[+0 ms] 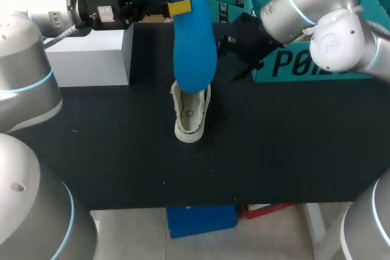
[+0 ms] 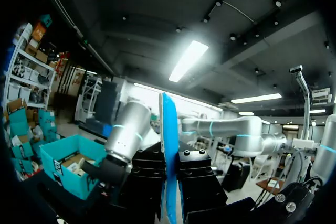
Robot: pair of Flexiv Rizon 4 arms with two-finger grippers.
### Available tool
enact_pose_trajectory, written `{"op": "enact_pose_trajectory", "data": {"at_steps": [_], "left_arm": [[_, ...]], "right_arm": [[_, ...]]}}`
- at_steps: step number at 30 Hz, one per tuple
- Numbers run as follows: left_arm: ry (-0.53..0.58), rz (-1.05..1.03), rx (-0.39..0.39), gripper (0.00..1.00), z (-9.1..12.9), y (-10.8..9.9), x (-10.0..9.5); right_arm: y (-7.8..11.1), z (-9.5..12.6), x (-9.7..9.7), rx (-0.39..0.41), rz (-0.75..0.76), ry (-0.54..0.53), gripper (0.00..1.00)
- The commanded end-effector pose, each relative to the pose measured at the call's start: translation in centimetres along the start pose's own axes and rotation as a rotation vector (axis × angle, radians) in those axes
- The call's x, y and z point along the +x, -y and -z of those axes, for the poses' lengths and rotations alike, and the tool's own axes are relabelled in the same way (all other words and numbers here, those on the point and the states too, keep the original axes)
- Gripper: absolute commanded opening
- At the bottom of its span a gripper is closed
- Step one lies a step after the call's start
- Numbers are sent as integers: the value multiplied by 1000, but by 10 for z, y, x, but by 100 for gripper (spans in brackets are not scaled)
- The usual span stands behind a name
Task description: Take the shoe out of the shoebox, open the shoe tongue, remove and reinsert the insole, then place the shoe into the shoebox
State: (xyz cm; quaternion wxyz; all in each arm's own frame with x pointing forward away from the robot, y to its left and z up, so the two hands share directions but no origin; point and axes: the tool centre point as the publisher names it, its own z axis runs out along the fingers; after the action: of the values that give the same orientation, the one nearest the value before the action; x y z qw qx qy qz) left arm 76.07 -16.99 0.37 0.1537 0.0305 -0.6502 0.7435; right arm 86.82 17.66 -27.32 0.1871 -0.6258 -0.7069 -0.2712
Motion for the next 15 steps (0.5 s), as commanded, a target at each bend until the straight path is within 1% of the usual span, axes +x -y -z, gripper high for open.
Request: {"op": "enact_pose_trajectory", "data": {"at_steps": [1,3,6,7,9,15], "left_arm": [[4,-1,0,0,-2,-1,0],[4,-1,0,0,-2,-1,0],[4,-1,0,0,-2,-1,0],[4,-1,0,0,-2,-1,0],[4,-1,0,0,-2,-1,0],[4,-1,0,0,-2,-1,0]], "right_arm": [[7,6,-1,-35,-32,-66,100],[8,12,0,-78,-64,-127,100],[8,19,1,-111,-75,-150,100],[8,20,2,-124,-78,-172,100],[8,22,4,-133,-83,-182,100],[4,25,11,-182,-95,-268,100]]}}
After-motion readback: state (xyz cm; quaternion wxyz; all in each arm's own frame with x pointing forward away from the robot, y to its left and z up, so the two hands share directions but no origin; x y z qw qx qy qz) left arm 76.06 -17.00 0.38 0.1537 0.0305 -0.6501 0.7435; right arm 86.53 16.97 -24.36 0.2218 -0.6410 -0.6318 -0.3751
